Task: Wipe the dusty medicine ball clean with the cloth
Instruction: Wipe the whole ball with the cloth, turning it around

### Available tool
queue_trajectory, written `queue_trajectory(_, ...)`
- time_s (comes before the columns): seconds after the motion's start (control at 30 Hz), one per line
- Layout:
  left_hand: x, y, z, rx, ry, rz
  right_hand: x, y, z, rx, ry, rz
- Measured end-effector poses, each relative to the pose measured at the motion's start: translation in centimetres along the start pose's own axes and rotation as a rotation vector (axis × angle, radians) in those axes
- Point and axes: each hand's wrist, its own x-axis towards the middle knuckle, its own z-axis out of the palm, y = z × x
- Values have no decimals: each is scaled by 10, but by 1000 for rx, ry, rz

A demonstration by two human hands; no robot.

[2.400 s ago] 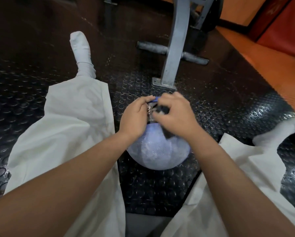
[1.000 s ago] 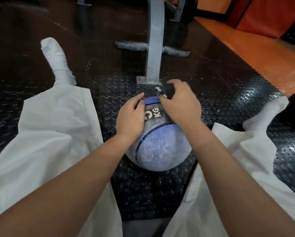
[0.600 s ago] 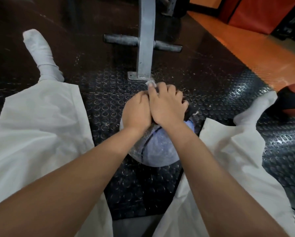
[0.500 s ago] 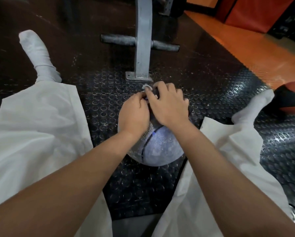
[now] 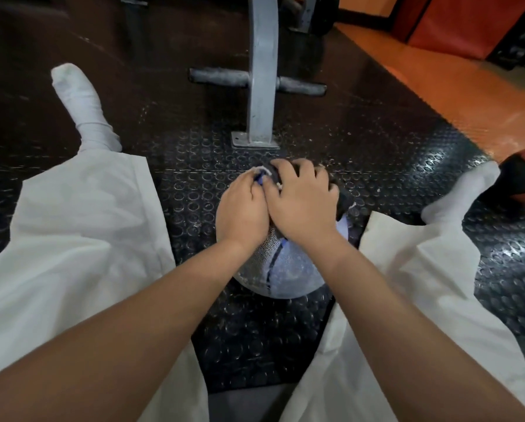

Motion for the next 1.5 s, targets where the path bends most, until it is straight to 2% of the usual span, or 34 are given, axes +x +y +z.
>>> queue_trajectory(0.07,-5,-4,-4,-41,19,14,12,10,-1,79,-82,-92)
queue_trajectory(0.1,-7,-5,-4,-56,29,18,25,20,-1,161,-183,-69)
queue_trajectory(0.23,-13,-3,3,-85,72,2,68,64,3,694,-518,399)
queue_trajectory(0.27,-14,0,6,-80,81,1,71,70,7,728,-538,455)
queue_trajectory(0.33,-13,3,9,-55,98,-12,71,67,9,673,-498,454)
queue_trajectory(0.4,-10,2,7,-46,102,-31,62,56,10,539,-368,368)
queue_trajectory(0.5,-7,-1,2,-55,83,-48,37,35,7,191,-193,131)
queue_trajectory(0.57,-2,-4,-1,-68,52,-66,22,17,7,112,-93,42)
queue_trajectory(0.67,7,-15,-3,-115,1,-46,3,1,10,-9,26,-234)
queue_trajectory(0.7,8,-18,-4,-130,-4,-42,1,3,10,-19,37,-329)
queue_trajectory(0.77,8,-19,-4,-156,-22,-46,8,14,0,33,-60,-414)
queue_trajectory(0.83,9,-14,-2,-160,-26,-23,28,37,3,170,-192,-338)
queue_trajectory(0.87,10,-9,-1,-151,-24,-14,38,49,4,274,-245,-242)
queue_trajectory(0.97,17,5,5,-80,-50,-23,56,79,3,759,-401,255)
queue_trajectory(1.03,23,12,11,-19,-64,-29,55,91,3,892,-427,466)
queue_trajectory(1.13,30,19,17,59,-79,-22,58,90,4,757,-385,471)
queue_trajectory(1.33,35,22,20,134,-87,-1,50,44,1,127,-232,105)
queue_trajectory(1.4,33,21,20,145,-86,28,50,40,0,104,-197,33)
queue_trajectory(1.5,22,16,22,114,-52,89,59,57,-3,271,-296,-22)
